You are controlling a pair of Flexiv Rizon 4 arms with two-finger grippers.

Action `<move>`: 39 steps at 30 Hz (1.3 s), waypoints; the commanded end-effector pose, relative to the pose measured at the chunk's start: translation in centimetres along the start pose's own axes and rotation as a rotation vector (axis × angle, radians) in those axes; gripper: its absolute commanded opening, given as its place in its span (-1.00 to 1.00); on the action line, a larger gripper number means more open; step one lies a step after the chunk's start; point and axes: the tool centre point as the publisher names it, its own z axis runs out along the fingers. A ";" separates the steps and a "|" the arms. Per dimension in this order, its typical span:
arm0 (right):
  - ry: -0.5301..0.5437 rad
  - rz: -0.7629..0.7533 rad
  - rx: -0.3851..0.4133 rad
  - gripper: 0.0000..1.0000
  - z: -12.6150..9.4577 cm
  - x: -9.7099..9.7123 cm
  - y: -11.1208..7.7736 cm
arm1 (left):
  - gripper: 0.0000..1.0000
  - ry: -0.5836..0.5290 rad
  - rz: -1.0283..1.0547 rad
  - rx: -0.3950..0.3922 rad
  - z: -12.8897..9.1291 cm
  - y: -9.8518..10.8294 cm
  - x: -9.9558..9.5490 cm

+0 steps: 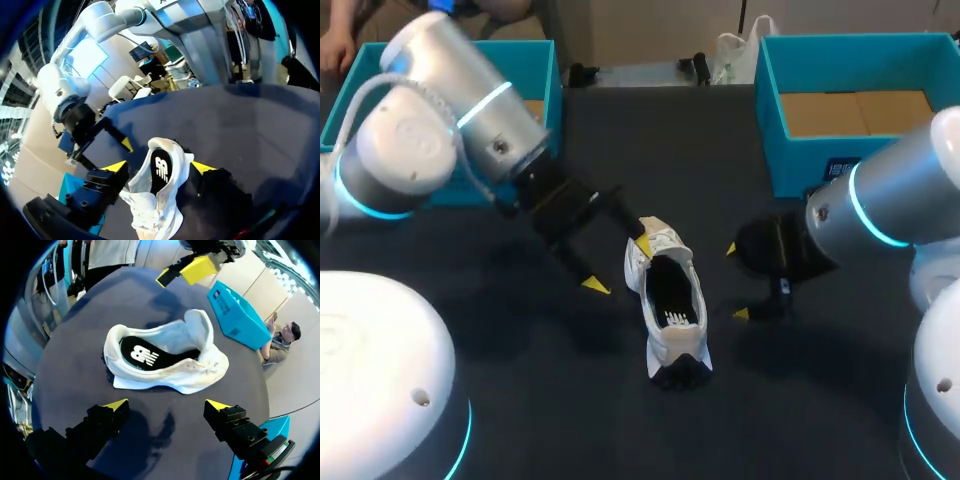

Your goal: Take the shoe out of the shoebox, open the shoe tongue, remove and reinsert the insole, then place the shoe into the shoebox

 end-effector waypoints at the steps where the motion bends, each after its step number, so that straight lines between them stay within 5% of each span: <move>1: 0.022 0.006 -0.002 1.00 -3.2 -0.4 -1.3 | 1.00 0.256 -0.001 0.003 -0.2 0.2 -0.5; 24: 0.111 0.065 0.072 1.00 -13.3 -4.6 -6.4 | 1.00 0.275 -0.051 0.028 0.5 0.1 0.1; 39: 0.146 0.069 0.128 1.00 -16.3 -7.1 -6.6 | 1.00 0.360 -0.084 -0.107 0.4 0.2 -1.4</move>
